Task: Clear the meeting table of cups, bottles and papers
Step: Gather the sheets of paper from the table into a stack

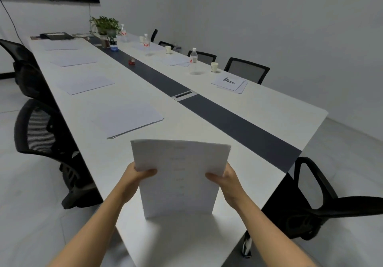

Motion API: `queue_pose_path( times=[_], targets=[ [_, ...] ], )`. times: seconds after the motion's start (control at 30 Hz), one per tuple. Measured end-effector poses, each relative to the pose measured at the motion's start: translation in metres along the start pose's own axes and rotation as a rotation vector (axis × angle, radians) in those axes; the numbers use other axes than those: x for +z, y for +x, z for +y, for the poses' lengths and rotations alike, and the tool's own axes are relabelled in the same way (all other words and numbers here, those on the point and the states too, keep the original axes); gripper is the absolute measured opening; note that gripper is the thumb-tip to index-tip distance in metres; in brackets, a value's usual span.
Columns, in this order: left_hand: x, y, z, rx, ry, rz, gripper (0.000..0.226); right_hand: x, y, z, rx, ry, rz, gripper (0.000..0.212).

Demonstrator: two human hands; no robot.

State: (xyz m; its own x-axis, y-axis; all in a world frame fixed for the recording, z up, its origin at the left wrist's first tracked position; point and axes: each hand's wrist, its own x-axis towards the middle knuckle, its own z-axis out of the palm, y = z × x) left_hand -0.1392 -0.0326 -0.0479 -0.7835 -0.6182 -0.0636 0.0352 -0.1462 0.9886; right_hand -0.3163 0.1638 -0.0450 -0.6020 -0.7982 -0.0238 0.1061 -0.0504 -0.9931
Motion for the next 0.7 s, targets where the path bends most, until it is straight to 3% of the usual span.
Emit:
queue_pose_path(
  times=[0.17,0.53,0.7],
  targets=[
    [0.01,-0.005,0.004,-0.013,0.017,-0.011,0.059,0.008,-0.002,-0.001,0.073,-0.015,0.05,0.028],
    [0.003,-0.015,-0.026,-0.068,-0.096,0.181,0.052,0.028,-0.004,0.011,0.116,-0.056,0.04,0.03],
    [-0.049,0.003,0.005,-0.008,-0.102,0.246,0.027,0.077,0.033,0.001,0.116,-0.109,0.063,0.015]
  ],
)
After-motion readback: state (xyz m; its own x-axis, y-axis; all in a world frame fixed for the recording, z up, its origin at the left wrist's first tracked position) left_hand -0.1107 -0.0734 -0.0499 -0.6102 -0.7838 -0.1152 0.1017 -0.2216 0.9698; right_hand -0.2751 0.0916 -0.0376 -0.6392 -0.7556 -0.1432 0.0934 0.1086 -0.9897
